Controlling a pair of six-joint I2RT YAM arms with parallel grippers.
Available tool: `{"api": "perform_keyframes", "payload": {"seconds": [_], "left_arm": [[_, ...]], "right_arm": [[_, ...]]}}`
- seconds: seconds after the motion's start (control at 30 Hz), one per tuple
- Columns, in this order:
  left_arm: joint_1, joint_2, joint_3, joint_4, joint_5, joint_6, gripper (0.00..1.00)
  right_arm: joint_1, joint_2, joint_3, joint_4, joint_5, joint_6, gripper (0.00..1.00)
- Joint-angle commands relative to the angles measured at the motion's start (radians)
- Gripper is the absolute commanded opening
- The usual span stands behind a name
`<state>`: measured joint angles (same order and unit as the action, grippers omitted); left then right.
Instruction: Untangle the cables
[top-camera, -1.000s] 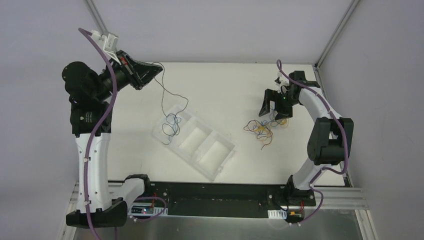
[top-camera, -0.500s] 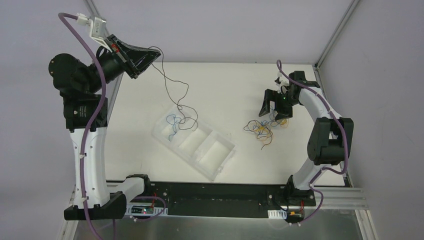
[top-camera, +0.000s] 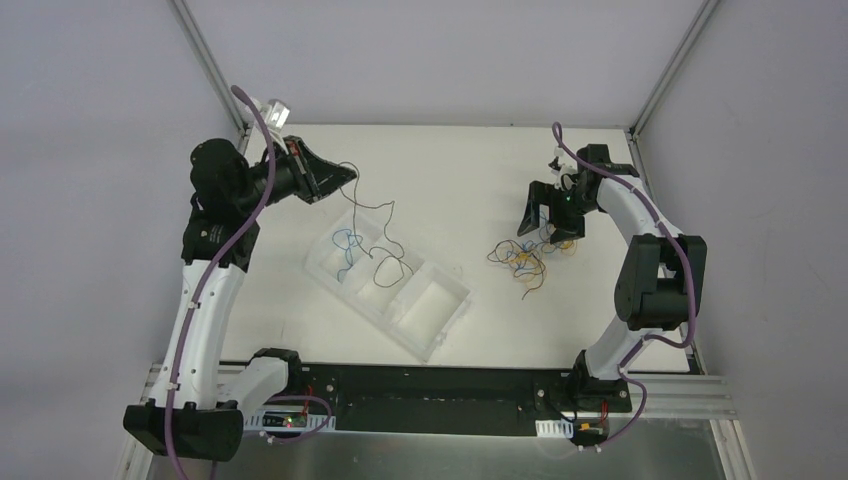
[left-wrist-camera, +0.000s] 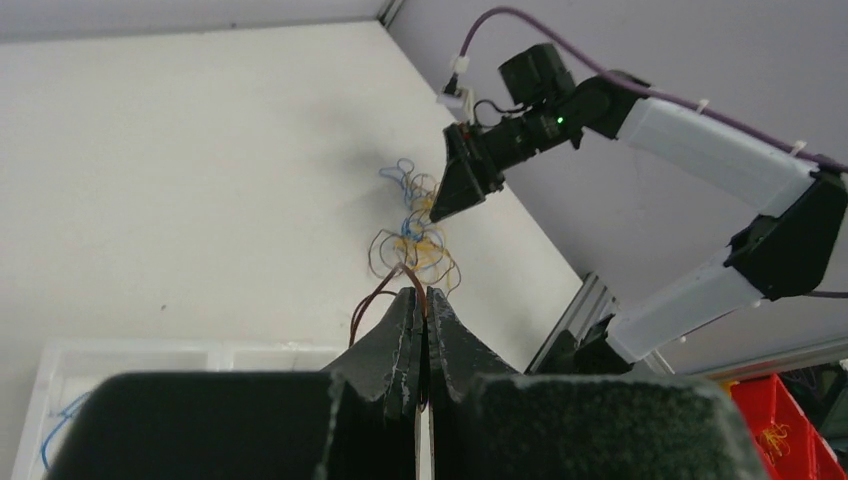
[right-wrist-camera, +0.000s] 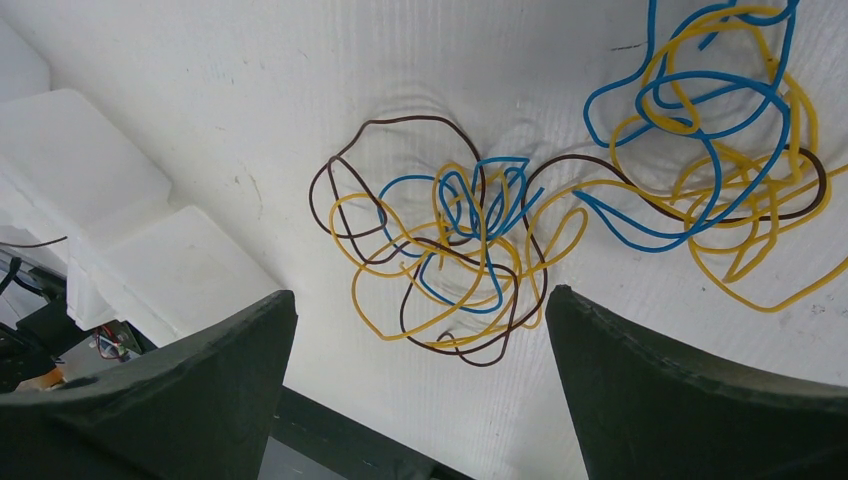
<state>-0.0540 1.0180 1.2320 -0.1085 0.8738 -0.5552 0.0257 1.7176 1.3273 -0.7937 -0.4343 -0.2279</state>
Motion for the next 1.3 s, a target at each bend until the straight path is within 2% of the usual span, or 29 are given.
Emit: {"api": "perform_keyframes", "payload": {"seconds": [0.0,0.17,0.33,0.53,0.67,0.83,0.9,1.03,1.17,1.27], "left_arm": [[-0.05,-0.079,-0.103,-0.056,-0.057,0.139,0.0],[-0.155,-0.116,-0.257,-0.112,-0.182,0.246,0.0],[-0.215,-0.106,-0.323,-0.157,-0.418,0.299,0.0],[-0.323,-0.069,-0.331,-0.174,-0.675,0.367,0.0],[-0.325,-0.022,-0.289,-0.193,-0.911,0.449,0.0],[-0.324,0.042,-0.227,-0.192,-1.082,0.479,0.0],[-0.323,0.061,-0.211,-0.192,-1.081,0.496,0.0],[-0.344,0.061,-0.213,-0.197,-0.982,0.505,0.0],[-0.369,0.05,-0.232,-0.214,-0.699,0.439,0.0],[-0.405,0.065,-0.267,-0.207,-0.559,0.381,0.0]], "right_arm": [[-0.002,-0.036,0.0,-0.02,-0.007,-0.008,0.99],[-0.001,-0.038,0.001,-0.019,-0.005,-0.008,0.99],[-0.001,-0.036,-0.011,-0.016,-0.006,-0.007,0.99],[-0.001,-0.034,-0.024,-0.01,-0.004,-0.005,0.99],[-0.001,-0.031,-0.033,-0.003,-0.003,-0.004,1.0],[-0.003,-0.023,-0.032,-0.005,-0.004,-0.008,0.99],[-0.001,-0.027,-0.034,-0.009,-0.003,-0.01,0.99],[-0.003,-0.038,-0.048,-0.007,0.007,-0.023,0.99],[-0.009,-0.04,-0.063,-0.001,0.003,-0.025,0.99],[-0.011,-0.039,-0.066,0.0,-0.002,-0.022,0.99]]}}
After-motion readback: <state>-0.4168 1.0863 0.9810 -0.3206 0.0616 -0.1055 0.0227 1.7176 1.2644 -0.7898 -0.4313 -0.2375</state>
